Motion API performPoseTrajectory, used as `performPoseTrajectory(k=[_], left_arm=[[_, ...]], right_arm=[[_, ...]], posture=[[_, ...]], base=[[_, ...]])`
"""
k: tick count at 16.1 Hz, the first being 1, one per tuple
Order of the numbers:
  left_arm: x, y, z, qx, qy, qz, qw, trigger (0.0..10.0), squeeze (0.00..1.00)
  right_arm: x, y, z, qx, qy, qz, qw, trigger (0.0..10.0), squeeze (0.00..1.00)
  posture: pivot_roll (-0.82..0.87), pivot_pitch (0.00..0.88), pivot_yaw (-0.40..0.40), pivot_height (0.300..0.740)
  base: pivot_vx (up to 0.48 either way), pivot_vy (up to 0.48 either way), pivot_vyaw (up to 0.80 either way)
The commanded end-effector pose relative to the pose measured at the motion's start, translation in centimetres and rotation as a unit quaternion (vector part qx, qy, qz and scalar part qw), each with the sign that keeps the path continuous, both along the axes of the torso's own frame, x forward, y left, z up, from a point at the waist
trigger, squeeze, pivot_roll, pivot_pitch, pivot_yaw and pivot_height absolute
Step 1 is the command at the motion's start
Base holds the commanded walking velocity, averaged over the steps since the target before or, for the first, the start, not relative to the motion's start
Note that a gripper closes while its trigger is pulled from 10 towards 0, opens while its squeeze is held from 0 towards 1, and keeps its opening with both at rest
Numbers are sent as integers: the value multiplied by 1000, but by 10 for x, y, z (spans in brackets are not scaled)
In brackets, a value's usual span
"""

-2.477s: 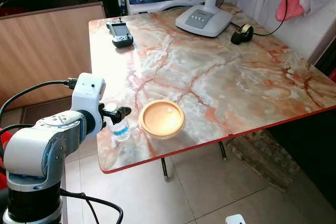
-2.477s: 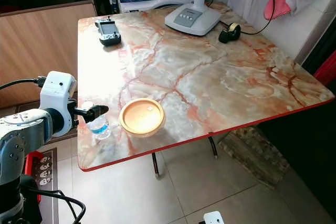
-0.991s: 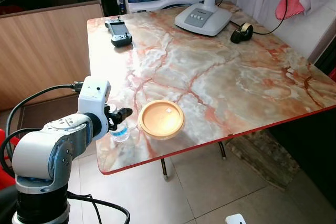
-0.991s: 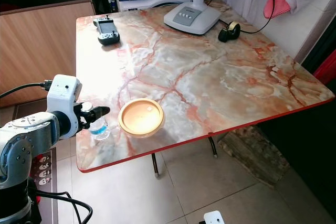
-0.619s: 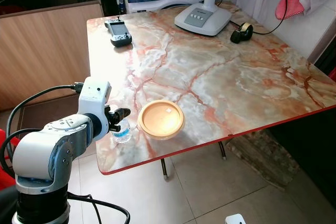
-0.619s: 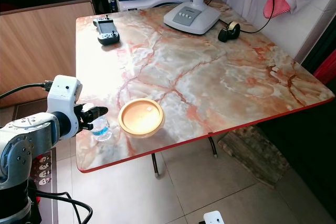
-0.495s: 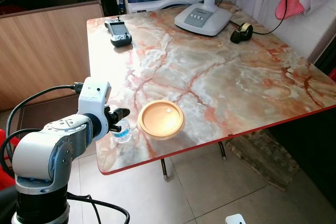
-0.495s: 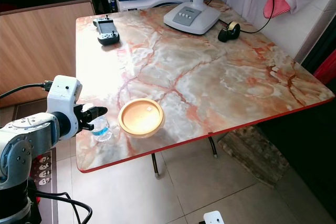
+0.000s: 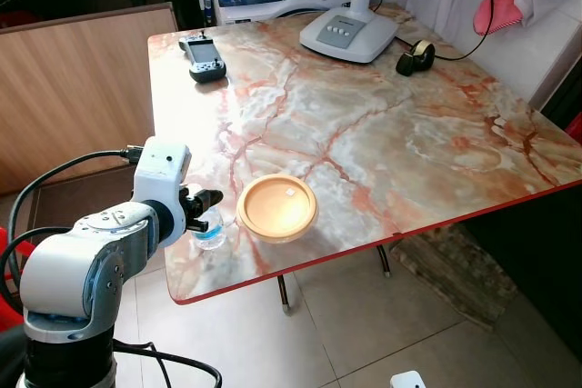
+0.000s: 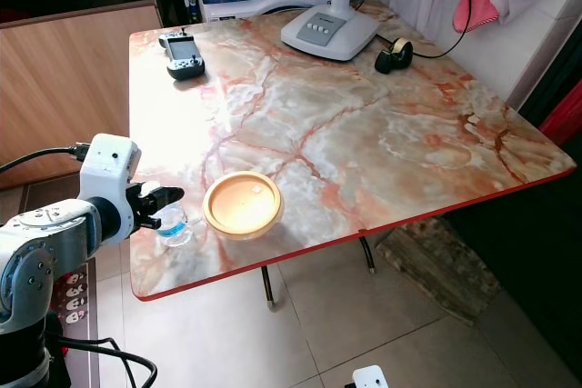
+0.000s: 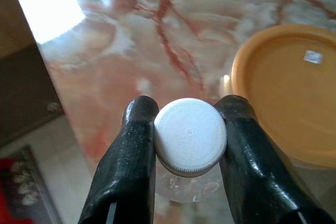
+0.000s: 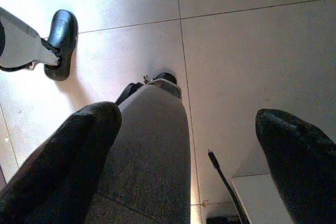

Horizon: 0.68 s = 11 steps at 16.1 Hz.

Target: Restocking fridge

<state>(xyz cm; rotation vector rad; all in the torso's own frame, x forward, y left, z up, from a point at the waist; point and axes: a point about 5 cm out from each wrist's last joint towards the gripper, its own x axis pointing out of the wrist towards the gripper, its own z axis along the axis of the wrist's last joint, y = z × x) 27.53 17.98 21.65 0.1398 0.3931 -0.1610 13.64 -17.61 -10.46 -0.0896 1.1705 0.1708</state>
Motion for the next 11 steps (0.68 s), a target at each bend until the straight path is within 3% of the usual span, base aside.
performPoseTrajectory(k=[1,4,5,6,7,8,9,10,11], left_arm=[[3,13,4,36,-27,43,998,0,0],[6,39,16,57,-82,123,987,0,0],[5,48,22,73,-104,147,981,4000,0],[4,57,27,89,-126,171,973,10000,0],[2,66,27,100,-140,186,967,10000,0],[-2,84,9,88,-135,220,962,10000,0],[-6,99,-19,77,-108,239,962,10000,0],[-20,121,-59,67,-62,281,955,10000,0],[-29,130,-80,60,-36,309,948,10000,0]], right_arm=[[-9,-2,-3,-5,13,-6,1000,10000,0],[-11,0,-4,-4,14,-11,1000,10000,0],[-11,0,-4,-3,12,-16,1000,10000,0],[-12,1,-4,-3,12,-19,1000,10000,0],[-13,1,-4,-3,12,-21,1000,10000,0],[-14,2,-5,-3,12,-24,1000,10000,0],[-14,2,-5,-4,12,-26,1000,10000,0],[-15,3,-5,-3,10,-29,1000,10000,0],[-15,2,-5,-5,8,-33,999,10000,0]], posture=[[201,84,-19,740],[199,73,-11,740],[199,69,-9,740],[198,65,-6,740],[196,58,-2,740],[193,52,3,740],[191,48,2,740],[174,45,4,740],[175,38,4,740]], base=[[0,0,0],[0,0,0],[0,0,0],[0,0,0],[0,0,0],[0,0,0],[0,0,0],[0,0,0],[0,0,0]])
